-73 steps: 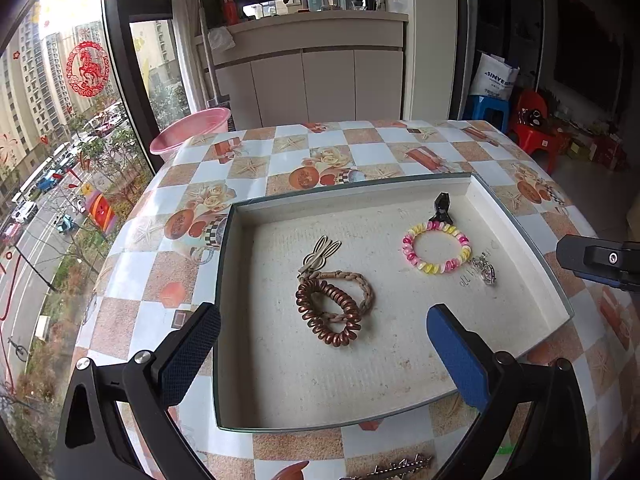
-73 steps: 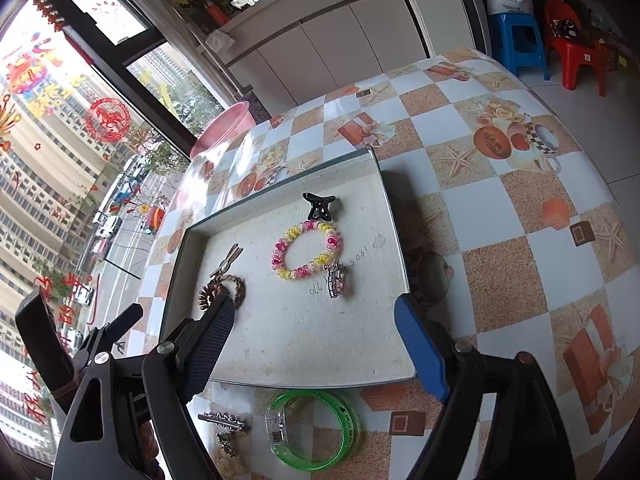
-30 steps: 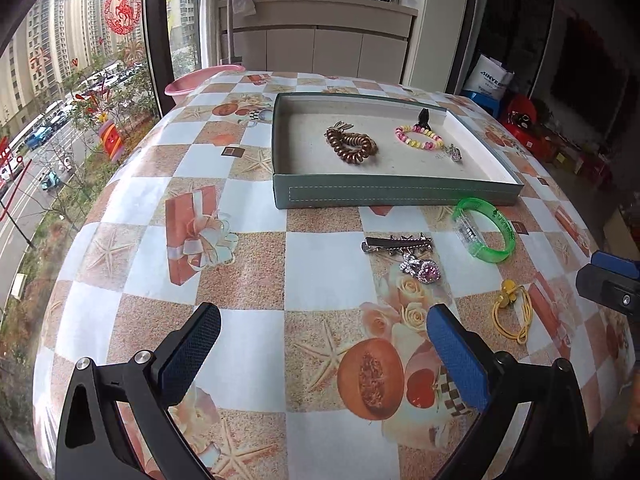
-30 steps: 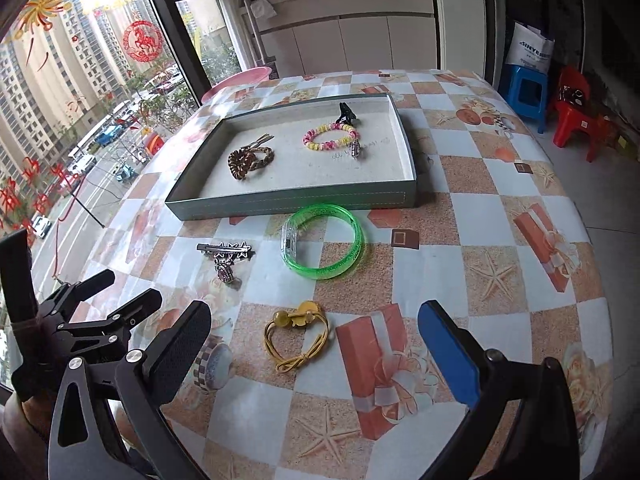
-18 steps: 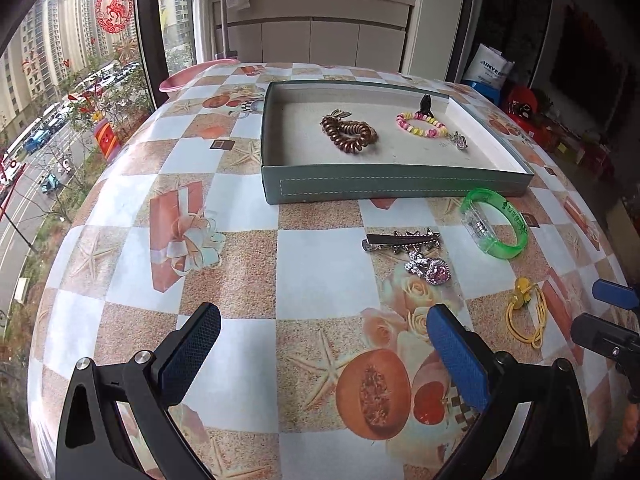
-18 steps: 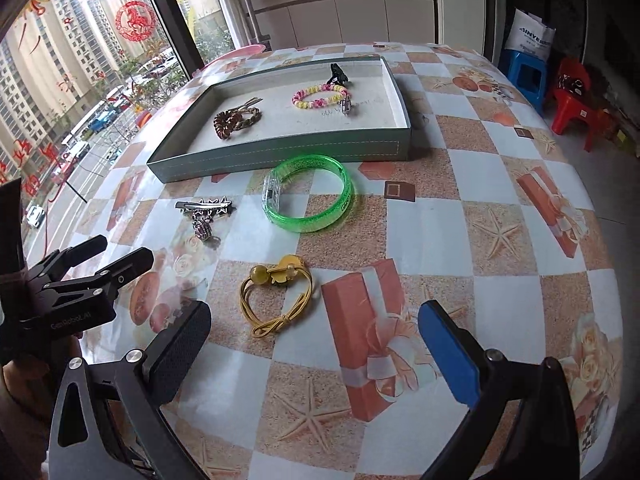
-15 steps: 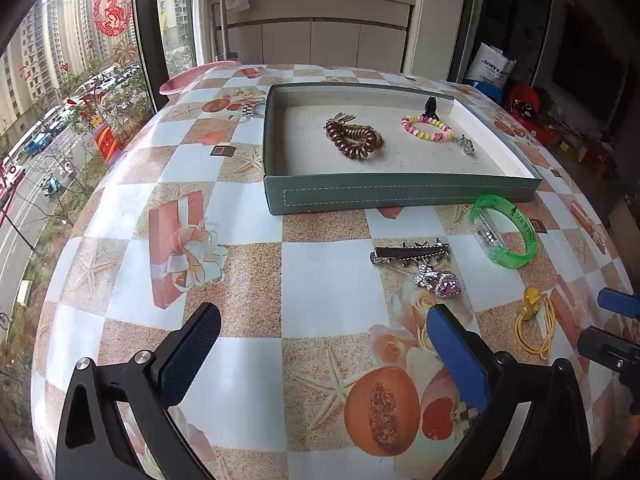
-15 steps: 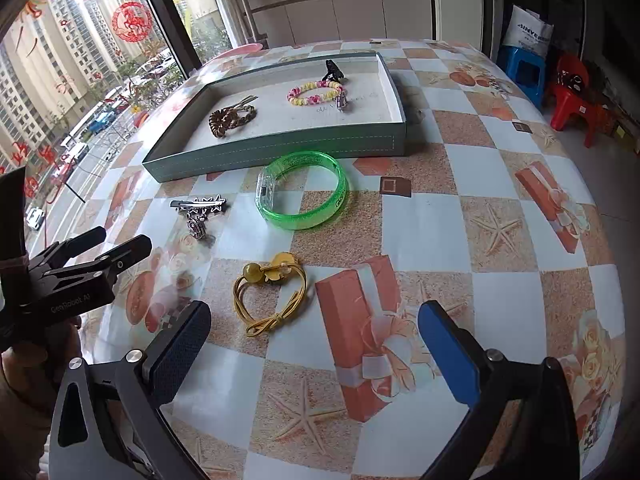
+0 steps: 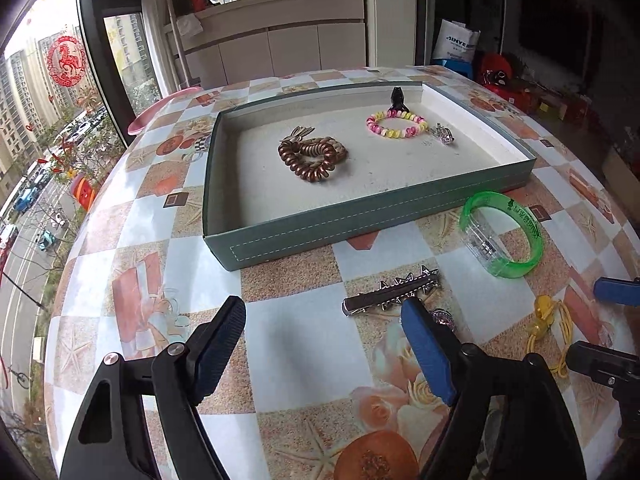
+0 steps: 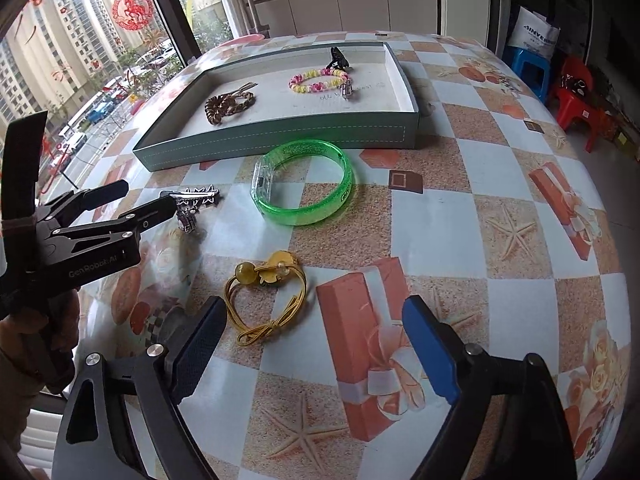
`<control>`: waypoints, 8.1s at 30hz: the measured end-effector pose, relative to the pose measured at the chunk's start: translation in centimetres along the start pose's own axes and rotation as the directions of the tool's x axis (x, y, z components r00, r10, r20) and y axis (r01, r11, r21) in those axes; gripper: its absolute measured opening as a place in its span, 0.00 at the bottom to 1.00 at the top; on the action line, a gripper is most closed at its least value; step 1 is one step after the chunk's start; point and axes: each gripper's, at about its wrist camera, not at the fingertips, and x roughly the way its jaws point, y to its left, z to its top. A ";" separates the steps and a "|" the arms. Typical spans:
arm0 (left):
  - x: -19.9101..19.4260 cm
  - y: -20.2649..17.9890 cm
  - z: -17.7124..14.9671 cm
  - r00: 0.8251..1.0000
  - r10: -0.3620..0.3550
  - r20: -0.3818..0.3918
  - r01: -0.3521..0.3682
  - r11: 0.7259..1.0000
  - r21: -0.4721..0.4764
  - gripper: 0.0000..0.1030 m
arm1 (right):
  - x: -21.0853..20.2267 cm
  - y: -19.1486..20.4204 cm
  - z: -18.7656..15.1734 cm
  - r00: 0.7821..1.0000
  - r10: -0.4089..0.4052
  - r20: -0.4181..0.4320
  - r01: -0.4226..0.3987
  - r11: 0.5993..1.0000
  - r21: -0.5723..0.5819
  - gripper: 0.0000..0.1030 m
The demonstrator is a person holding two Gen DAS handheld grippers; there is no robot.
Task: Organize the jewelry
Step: 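Lift both open tools out of the tray toward the remaining jewelry, then grasp the silver rhinestone barrette with the left tool while the right tool grasps the yellow hair tie, then carry the barrette and yellow hair tie over the tray with both tools, then open both tools inside the tray to release the barrette and hair tie, then move the left tool to the pink heart pendant while the right tool approaches the green bangle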
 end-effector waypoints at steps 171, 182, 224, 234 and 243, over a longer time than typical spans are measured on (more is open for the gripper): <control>0.2 1.1 8.7 0.999 0.039 0.021 -0.036 0.993 -0.109 0.23 | 0.1 -3.9 13.4 0.987 0.132 0.094 -0.146 0.974 0.173 0.65; -3.0 1.4 5.7 0.995 0.049 0.087 -0.036 0.988 -0.149 1.00 | -2.6 -2.8 9.7 0.988 0.116 0.106 -0.130 0.982 0.135 0.80; -1.6 -3.6 -1.2 0.999 -0.013 -0.040 0.010 0.996 -0.093 1.00 | -0.1 -4.7 4.7 1.000 0.005 -0.020 -0.002 0.990 0.142 1.00; -0.4 -3.9 -0.5 0.999 -0.003 -0.046 0.000 0.998 -0.070 0.97 | 2.6 -3.7 6.9 0.998 -0.013 -0.063 0.020 0.994 0.110 0.79; 0.2 -3.8 -0.4 0.999 -0.007 -0.047 0.004 0.999 -0.049 0.82 | 4.3 -2.5 8.0 0.995 -0.055 -0.082 0.060 0.997 0.055 0.72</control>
